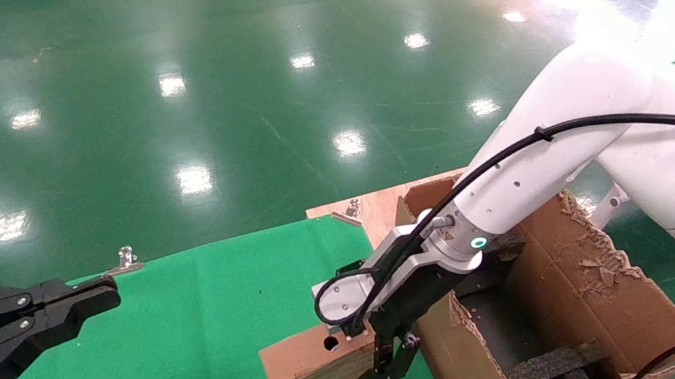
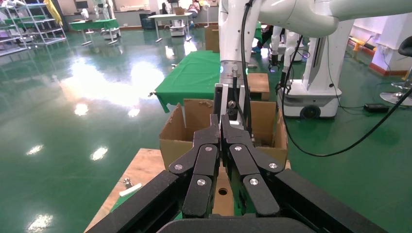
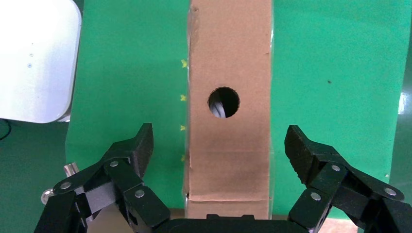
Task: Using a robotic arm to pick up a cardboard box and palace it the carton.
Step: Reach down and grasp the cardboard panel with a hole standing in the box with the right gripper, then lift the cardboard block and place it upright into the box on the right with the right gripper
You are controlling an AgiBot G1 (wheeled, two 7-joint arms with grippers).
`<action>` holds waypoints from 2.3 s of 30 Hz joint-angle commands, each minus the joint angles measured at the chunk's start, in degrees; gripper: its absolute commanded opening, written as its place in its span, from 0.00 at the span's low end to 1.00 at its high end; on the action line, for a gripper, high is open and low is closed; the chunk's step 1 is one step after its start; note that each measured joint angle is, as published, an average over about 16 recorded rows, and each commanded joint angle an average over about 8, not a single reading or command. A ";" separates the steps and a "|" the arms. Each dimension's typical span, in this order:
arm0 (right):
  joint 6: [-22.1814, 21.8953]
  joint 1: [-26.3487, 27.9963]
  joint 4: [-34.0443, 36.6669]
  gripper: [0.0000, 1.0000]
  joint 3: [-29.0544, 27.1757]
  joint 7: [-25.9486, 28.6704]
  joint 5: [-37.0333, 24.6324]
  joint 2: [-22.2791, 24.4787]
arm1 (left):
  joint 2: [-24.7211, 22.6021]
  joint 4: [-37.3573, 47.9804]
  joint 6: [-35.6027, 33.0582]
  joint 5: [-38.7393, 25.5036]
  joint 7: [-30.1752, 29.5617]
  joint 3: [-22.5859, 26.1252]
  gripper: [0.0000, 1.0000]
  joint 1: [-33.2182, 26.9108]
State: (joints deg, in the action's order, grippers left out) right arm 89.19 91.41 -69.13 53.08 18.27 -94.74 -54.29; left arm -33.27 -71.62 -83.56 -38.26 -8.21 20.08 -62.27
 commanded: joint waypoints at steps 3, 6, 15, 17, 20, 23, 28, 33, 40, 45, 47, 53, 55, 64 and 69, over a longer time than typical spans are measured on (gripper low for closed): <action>-0.04 0.19 -0.10 0.00 0.30 0.00 -0.23 -0.08 | 0.00 0.01 0.00 0.00 0.00 0.00 1.00 0.01; -0.03 0.12 -0.09 0.00 0.18 -0.02 -0.17 -0.04 | 0.00 0.01 0.00 0.01 0.00 0.00 1.00 0.00; 0.02 -0.07 -0.04 0.00 -0.11 -0.06 0.04 0.04 | 0.00 0.00 0.01 0.02 0.00 0.00 1.00 0.01; 0.03 -0.10 -0.03 0.00 -0.15 -0.07 0.08 0.05 | 0.00 0.00 0.01 0.02 0.00 0.00 1.00 0.00; 0.04 -0.14 -0.02 0.00 -0.19 -0.09 0.12 0.06 | 0.00 0.00 0.01 0.02 0.00 0.00 1.00 0.01; 0.05 -0.16 0.00 0.00 -0.24 -0.10 0.15 0.07 | 0.00 0.00 0.01 0.02 0.00 0.00 1.00 0.01; 0.08 -0.20 0.02 0.00 -0.27 -0.11 0.18 0.09 | 0.00 0.00 0.00 0.02 0.00 0.00 1.00 0.00; 0.07 -0.09 0.16 0.00 -0.34 -0.15 0.40 0.23 | 0.00 0.00 0.01 0.02 0.00 0.00 1.00 0.00; 0.84 3.34 2.66 0.00 -0.98 -1.87 3.18 1.44 | 0.00 0.01 0.01 0.02 0.01 0.00 1.00 0.00; 1.91 9.61 6.60 0.00 0.14 -5.40 7.33 2.73 | 0.00 0.01 0.01 0.02 0.01 0.00 1.00 0.00; 2.17 12.83 8.40 0.00 1.45 -7.12 9.21 3.38 | 0.00 0.01 0.01 0.02 0.01 0.00 1.00 0.00; 2.23 23.05 13.06 0.00 6.31 -11.99 13.97 5.41 | 0.00 0.01 0.01 0.02 0.01 0.00 1.00 0.00; 2.20 25.94 14.05 0.00 7.80 -13.16 15.50 6.10 | 0.00 0.01 0.01 0.02 0.01 0.01 1.00 0.00; 2.24 32.56 16.70 0.00 15.76 -15.69 22.46 8.44 | 0.00 0.01 0.01 0.03 0.01 0.01 1.00 0.00; 2.36 35.51 18.15 0.00 21.20 -16.70 24.68 10.82 | 0.00 0.01 0.01 0.03 0.01 0.01 1.00 0.00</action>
State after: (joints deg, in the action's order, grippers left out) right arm 91.57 127.49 -51.32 74.47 1.92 -70.49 -42.78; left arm -33.27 -71.61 -83.55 -38.23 -8.20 20.09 -62.27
